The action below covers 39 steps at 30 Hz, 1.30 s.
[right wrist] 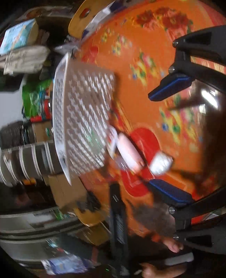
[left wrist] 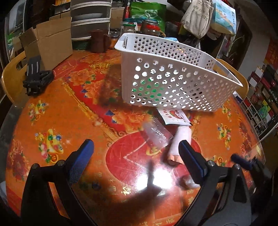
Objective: Organize soft objects
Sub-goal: 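Withdraw both tools from the basket back over the table, then grasp the clear plastic bag with the left tool while the right tool grasps the white crumpled ball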
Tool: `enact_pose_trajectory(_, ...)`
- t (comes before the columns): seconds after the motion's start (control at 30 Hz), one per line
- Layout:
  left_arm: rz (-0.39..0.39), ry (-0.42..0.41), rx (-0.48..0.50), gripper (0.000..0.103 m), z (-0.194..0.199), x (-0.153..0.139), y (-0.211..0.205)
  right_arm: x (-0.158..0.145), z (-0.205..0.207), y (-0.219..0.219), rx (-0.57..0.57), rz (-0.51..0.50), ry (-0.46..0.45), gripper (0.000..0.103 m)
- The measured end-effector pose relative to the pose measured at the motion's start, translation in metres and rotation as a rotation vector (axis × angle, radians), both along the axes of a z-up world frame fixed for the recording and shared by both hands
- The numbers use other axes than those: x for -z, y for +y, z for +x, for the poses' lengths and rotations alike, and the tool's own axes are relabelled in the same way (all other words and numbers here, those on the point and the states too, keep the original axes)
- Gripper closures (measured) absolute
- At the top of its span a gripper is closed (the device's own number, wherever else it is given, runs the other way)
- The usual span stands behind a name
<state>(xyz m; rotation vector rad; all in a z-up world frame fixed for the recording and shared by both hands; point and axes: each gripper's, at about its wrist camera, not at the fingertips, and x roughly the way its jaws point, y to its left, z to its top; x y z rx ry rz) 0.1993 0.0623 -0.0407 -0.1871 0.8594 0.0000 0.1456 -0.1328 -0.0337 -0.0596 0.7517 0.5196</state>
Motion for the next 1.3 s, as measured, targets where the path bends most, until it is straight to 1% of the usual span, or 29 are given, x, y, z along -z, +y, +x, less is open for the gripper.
enact_pose_trajectory(0.1,0.011,-0.001,-0.008,0.006,0.003,0.004,-0.002,0.006,-0.004,0.014,-0.032,-0.010,0.011,0.022)
enact_pose_trajectory(0.13,0.014,0.000,-0.011,0.006,0.004,0.005,-0.002,0.008,-0.003,0.018,-0.038,-0.017,0.016,0.028)
enact_pose_trajectory(0.17,0.013,0.004,-0.014,0.006,0.006,0.007,-0.001,0.010,-0.002,0.022,-0.041,-0.023,0.020,0.030)
enact_pose_trajectory(0.2,0.001,0.009,-0.016,0.006,0.006,0.009,0.001,0.012,-0.002,0.025,-0.045,-0.029,0.025,0.033)
enact_pose_trajectory(0.27,-0.012,0.010,-0.020,0.006,0.007,0.011,0.004,0.016,0.000,0.030,-0.050,-0.044,0.036,0.044)
enact_pose_trajectory(0.33,-0.018,0.006,-0.024,0.006,0.007,0.012,0.006,0.018,0.001,0.031,-0.048,-0.049,0.041,0.049)
enact_pose_trajectory(0.47,-0.034,0.002,-0.014,0.006,0.004,0.014,0.004,0.016,0.002,0.027,-0.042,-0.036,0.035,0.049)
enact_pose_trajectory(0.57,-0.034,-0.004,0.025,0.006,0.000,0.017,-0.008,0.014,0.004,0.021,-0.037,-0.023,0.042,0.049)
enact_pose_trajectory(0.63,-0.026,-0.011,0.033,0.006,-0.001,0.018,-0.014,0.016,0.004,0.024,-0.052,-0.031,0.051,0.049)
enact_pose_trajectory(0.7,-0.036,-0.016,0.035,0.006,-0.003,0.018,-0.015,0.019,0.003,0.030,-0.073,-0.041,0.056,0.049)
enact_pose_trajectory(0.73,-0.040,-0.017,0.035,0.006,-0.003,0.018,-0.015,0.020,0.003,0.032,-0.079,-0.046,0.055,0.050)
enact_pose_trajectory(0.77,-0.042,-0.020,0.032,0.006,-0.004,0.018,-0.015,0.021,0.003,0.034,-0.084,-0.051,0.056,0.057)
enact_pose_trajectory(0.8,-0.042,-0.021,0.032,0.006,-0.005,0.018,-0.016,0.022,0.004,0.035,-0.085,-0.052,0.059,0.060)
enact_pose_trajectory(0.83,-0.041,-0.019,0.034,0.006,-0.006,0.019,-0.016,0.023,0.005,0.034,-0.082,-0.053,0.063,0.068)
enact_pose_trajectory(0.87,-0.041,-0.017,0.036,0.006,-0.007,0.020,-0.016,0.023,0.006,0.033,-0.080,-0.047,0.065,0.069)
enact_pose_trajectory(1.0,-0.046,-0.003,0.046,0.006,-0.006,0.026,-0.021,0.018,0.006,0.017,-0.055,-0.027,0.049,0.070)
enact_pose_trajectory(1.2,-0.006,0.002,0.078,0.006,0.005,0.026,-0.041,0.012,0.018,-0.022,0.043,-0.017,0.038,0.070)
enact_pose_trajectory(1.27,-0.012,0.011,0.060,0.006,0.012,0.025,-0.042,0.010,0.022,-0.031,0.063,-0.019,0.031,0.070)
enact_pose_trajectory(1.3,-0.029,0.013,0.040,0.006,0.016,0.024,-0.039,0.008,0.024,-0.035,0.072,-0.021,0.026,0.070)
